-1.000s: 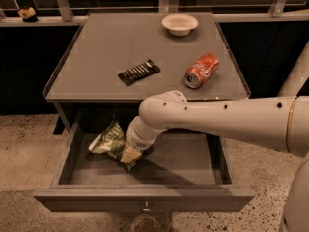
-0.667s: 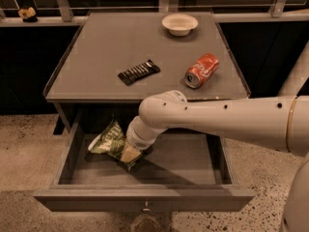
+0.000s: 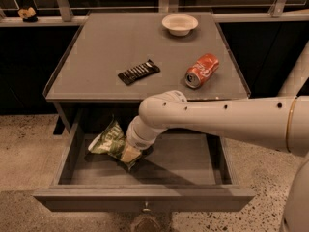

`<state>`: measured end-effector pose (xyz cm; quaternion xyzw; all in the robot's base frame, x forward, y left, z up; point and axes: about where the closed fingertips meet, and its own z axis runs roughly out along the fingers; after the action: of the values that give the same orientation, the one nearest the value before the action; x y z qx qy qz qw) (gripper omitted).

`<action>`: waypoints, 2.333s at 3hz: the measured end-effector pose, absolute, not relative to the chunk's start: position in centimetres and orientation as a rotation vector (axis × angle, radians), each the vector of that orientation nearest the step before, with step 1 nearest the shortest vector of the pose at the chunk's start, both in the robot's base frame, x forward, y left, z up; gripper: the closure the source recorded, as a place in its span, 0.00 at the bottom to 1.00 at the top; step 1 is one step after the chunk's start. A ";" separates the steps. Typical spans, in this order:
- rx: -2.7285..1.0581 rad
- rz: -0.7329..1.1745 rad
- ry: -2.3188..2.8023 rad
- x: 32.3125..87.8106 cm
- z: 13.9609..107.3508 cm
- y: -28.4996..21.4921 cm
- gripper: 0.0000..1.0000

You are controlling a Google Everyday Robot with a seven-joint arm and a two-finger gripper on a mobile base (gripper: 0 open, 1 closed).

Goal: Pick green jalapeno chip bag from top drawer and place on counter

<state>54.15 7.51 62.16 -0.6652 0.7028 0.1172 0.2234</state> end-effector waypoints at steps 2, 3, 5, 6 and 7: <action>-1.812 0.195 1.951 49.5 66.3 5.5 1.00; -1.774 0.060 1.956 46.4 69.9 3.9 1.00; -1.724 -0.115 1.951 44.0 75.3 2.5 1.00; -1.704 -0.153 1.948 46.0 75.9 2.1 1.00; -1.662 -0.244 1.930 50.5 78.8 1.3 1.00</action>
Offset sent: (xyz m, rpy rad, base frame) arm -0.0901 -0.0410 0.0879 -0.1016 -0.1559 -0.0895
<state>50.49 1.34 78.79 -0.6222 0.7226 -0.0912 0.2871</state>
